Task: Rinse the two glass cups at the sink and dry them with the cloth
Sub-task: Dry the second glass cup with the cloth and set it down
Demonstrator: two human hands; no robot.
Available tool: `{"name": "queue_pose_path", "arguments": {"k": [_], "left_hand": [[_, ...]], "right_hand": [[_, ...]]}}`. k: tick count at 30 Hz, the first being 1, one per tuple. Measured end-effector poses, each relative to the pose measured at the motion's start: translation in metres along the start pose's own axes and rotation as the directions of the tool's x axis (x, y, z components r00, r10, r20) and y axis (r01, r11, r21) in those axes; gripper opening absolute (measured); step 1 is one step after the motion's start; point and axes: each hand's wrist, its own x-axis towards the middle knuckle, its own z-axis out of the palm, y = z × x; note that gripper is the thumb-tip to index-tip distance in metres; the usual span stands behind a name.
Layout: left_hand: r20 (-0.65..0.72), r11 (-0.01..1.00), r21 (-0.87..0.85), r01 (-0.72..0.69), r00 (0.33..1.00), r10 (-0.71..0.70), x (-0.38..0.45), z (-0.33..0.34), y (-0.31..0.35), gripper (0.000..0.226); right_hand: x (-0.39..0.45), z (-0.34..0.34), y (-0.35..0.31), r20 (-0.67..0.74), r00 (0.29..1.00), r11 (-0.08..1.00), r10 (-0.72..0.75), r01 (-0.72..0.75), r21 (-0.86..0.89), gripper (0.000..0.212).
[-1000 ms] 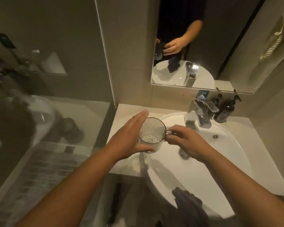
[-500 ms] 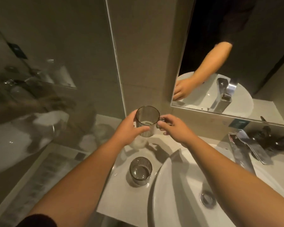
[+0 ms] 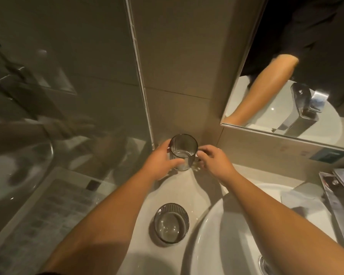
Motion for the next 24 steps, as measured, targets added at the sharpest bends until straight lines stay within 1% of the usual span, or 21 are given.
{"name": "queue_pose_path", "arguments": {"k": [4,11,13,15,17,18,19,20,22,24], "left_hand": [[-0.005,1.000,0.008,0.004,1.000,-0.004,0.002,0.002,0.002,0.064],[0.031,0.999,0.012,0.045,0.999,-0.045,0.006,0.000,0.001,0.066],[0.042,0.998,0.052,0.048,0.998,-0.050,0.006,-0.001,0.002,0.066],[0.063,0.990,0.136,0.046,0.997,-0.055,0.004,-0.004,0.008,0.068],[0.073,0.975,0.211,0.067,0.994,-0.084,0.000,-0.013,0.017,0.083],[0.058,0.971,0.214,0.108,0.991,-0.123,-0.004,-0.017,0.019,0.091],[0.027,0.970,0.192,0.150,0.987,-0.158,-0.011,-0.022,0.021,0.094],[-0.013,0.973,0.139,0.184,0.983,-0.184,-0.021,-0.025,0.022,0.090],[-0.087,0.975,-0.016,0.221,0.971,-0.222,-0.052,-0.028,0.022,0.063],[-0.110,0.953,-0.183,0.241,0.958,-0.264,-0.096,-0.020,0.016,0.038]], "right_hand": [[0.002,0.000,0.004,-0.015,1.000,1.000,0.017,-0.017,0.003,0.012],[0.003,-0.001,0.001,-0.005,0.999,0.998,0.050,-0.051,-0.039,0.009],[0.003,-0.001,-0.002,-0.011,0.998,0.996,0.057,-0.058,-0.066,0.011],[0.002,-0.002,-0.007,-0.018,0.998,0.983,0.065,-0.067,-0.172,0.023],[-0.001,-0.006,-0.015,-0.037,0.996,0.942,0.076,-0.084,-0.325,0.042],[-0.004,-0.009,-0.021,-0.051,0.996,0.921,0.072,-0.086,-0.381,0.046],[-0.010,-0.013,-0.027,-0.063,0.996,0.905,0.056,-0.078,-0.417,0.046],[-0.018,-0.017,-0.034,-0.075,0.997,0.894,0.032,-0.062,-0.443,0.044],[-0.045,-0.021,-0.046,-0.077,0.997,0.876,-0.022,-0.017,-0.481,0.040],[-0.085,-0.018,-0.053,-0.015,0.995,0.839,-0.095,0.072,-0.539,0.039]]}}
